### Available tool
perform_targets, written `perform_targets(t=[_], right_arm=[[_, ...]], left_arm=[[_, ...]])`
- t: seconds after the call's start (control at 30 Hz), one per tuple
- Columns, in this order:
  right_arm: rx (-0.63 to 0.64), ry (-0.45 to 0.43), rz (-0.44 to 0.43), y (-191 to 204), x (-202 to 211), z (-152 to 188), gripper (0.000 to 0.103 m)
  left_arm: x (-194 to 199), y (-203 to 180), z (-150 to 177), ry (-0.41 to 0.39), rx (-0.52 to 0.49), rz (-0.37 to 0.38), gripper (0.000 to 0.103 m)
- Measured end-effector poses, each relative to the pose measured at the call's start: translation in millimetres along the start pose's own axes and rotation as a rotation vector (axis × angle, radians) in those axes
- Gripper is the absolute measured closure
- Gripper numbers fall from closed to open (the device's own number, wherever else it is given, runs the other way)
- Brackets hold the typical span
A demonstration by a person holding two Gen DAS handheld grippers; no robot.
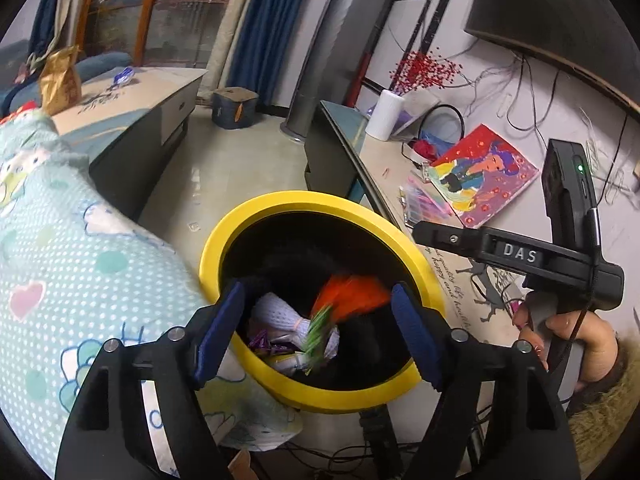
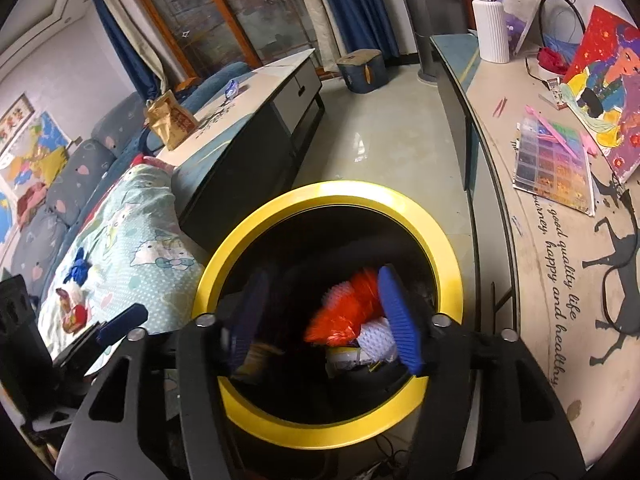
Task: Collect trash
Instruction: 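Open both tools to drop the snack bag and red bag into the bin, then move both open tools back over the bed toward the red candy tube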
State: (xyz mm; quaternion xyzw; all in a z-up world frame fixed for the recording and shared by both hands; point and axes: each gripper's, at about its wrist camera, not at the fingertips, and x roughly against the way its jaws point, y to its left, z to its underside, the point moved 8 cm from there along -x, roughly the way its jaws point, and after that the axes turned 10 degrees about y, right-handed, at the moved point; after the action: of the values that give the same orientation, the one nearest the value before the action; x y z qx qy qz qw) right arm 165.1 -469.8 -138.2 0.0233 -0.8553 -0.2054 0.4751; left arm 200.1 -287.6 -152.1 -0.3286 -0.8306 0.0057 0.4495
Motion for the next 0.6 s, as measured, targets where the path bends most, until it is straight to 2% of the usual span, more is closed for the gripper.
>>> perform_targets(t=[0.07, 0.23, 0.6], right_arm=[[0.001, -0.010, 0.007, 0, 2, 0, 0.042], [0.010, -0.038, -0.001, 7, 9, -4, 0.038], [0.137, -0.106, -0.035, 58, 30, -7, 0.037]], left_arm=[[4, 5, 1, -0.007, 0.015, -0.026, 0.007], [26, 13, 0, -0.050, 0.021, -0.088, 0.007], [93, 40, -11, -0.192, 0.073, -0.204, 0.007]])
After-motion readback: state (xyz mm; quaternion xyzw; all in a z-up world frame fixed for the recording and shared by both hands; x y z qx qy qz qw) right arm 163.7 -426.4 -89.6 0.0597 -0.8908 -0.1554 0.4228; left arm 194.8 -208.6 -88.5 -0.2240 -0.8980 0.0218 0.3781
